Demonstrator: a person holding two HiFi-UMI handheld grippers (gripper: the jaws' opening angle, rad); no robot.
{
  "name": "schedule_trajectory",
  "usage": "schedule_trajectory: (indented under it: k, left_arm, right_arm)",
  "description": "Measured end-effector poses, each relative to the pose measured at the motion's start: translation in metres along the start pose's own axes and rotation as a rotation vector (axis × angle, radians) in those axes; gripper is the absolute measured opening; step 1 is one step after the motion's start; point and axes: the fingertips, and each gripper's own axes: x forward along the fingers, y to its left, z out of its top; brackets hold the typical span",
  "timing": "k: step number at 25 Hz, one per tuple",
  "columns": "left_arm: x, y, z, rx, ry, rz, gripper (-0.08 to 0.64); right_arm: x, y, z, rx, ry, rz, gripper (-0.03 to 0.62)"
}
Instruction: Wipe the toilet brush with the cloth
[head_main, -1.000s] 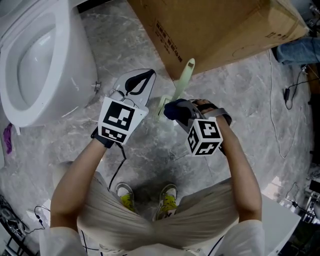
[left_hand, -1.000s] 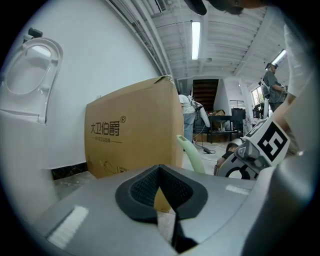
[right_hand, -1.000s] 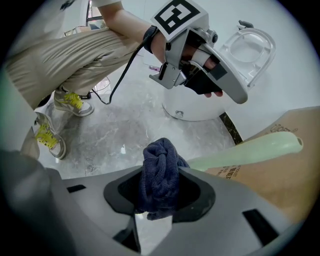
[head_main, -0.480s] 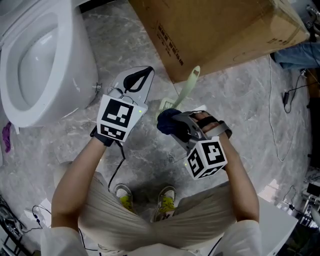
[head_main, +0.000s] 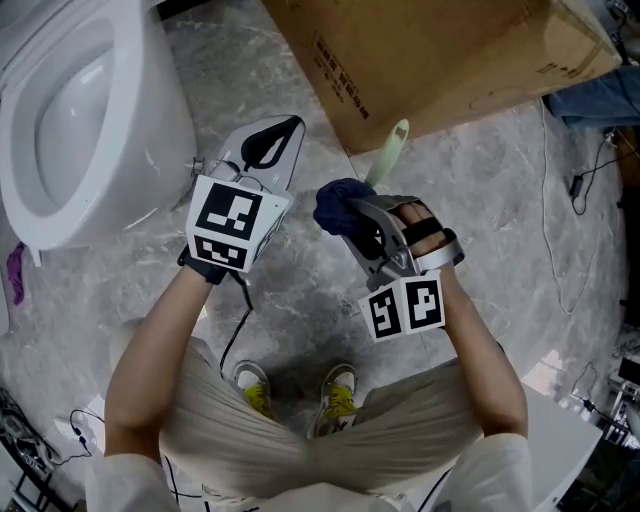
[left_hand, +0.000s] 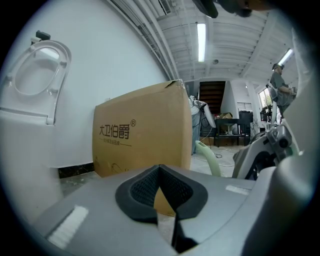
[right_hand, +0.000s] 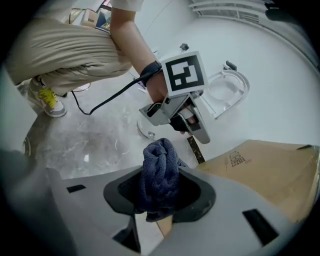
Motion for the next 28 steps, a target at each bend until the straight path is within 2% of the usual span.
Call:
schedule_trajectory:
  k: [4,28]
  left_arm:
    - [0.002,0.001,-0.005,-0.053,0.008,0.009,0.0]
    - [0.004,-0.01,-0.002,-0.027,0.011,-0.016,0.0]
  right_arm:
    - [0.01,0.017,-0.01,0.021,0.016,0.046,0.143]
    - [0.029,0.044,-0.026,0.115,-0.001,0.079,0.147]
